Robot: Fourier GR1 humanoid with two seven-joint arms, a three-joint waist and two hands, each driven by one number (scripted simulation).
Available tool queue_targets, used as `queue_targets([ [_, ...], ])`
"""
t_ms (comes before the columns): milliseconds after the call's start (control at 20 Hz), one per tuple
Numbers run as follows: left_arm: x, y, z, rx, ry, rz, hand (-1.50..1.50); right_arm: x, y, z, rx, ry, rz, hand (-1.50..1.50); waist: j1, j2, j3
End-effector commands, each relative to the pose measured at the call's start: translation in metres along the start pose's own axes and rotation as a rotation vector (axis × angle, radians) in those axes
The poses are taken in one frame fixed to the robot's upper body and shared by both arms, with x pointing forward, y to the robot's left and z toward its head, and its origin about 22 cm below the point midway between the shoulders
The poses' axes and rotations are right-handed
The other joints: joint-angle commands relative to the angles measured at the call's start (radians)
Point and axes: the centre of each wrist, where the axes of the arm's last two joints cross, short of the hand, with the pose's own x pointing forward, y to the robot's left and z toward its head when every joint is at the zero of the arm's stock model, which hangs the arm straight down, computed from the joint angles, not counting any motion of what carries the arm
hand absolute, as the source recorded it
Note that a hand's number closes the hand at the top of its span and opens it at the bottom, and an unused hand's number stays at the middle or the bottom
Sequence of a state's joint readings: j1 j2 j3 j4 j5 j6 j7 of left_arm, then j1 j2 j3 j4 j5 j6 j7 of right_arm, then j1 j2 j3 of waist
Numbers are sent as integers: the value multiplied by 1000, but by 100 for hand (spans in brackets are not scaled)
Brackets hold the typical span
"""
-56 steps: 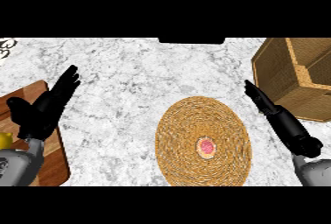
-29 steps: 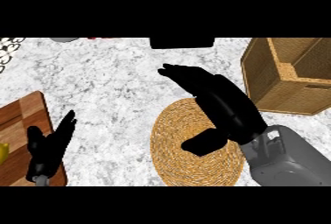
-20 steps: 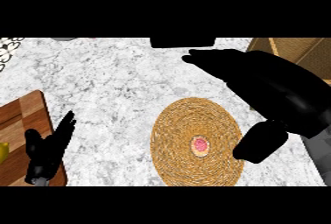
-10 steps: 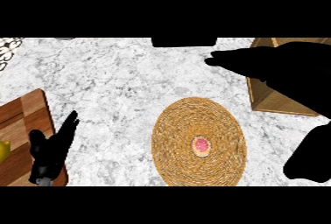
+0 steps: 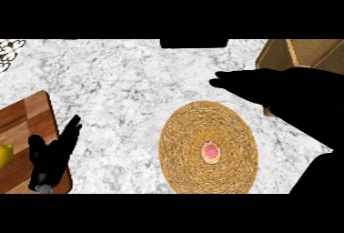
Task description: Pick the cupcake from the placemat and place it in the basket
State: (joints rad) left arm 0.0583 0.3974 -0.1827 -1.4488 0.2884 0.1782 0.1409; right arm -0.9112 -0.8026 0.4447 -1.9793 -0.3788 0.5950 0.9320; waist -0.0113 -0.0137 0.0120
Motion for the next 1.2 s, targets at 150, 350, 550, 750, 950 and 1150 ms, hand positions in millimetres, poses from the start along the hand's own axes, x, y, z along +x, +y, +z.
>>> queue_targets([
  [150,-47,0,13,1,200,-10,0,9,33,-11,3,27,-17,-150,6,13,-13],
  [350,-24,1,6,-3,185,11,0,2,55,-33,4,70,13,-150,19,17,-12],
  [550,-29,1,14,-17,198,-7,0,-3,84,-38,39,94,33,-150,16,15,-11],
  [750,-31,-10,10,-11,202,-8,0,-14,108,-51,43,88,22,-150,14,19,-10],
  [950,-28,-11,13,-16,192,-17,0,-15,116,-64,39,95,17,-150,21,18,-11],
  [1150,-26,-5,10,2,186,9,0,-31,122,-56,24,95,16,-150,12,15,-11],
])
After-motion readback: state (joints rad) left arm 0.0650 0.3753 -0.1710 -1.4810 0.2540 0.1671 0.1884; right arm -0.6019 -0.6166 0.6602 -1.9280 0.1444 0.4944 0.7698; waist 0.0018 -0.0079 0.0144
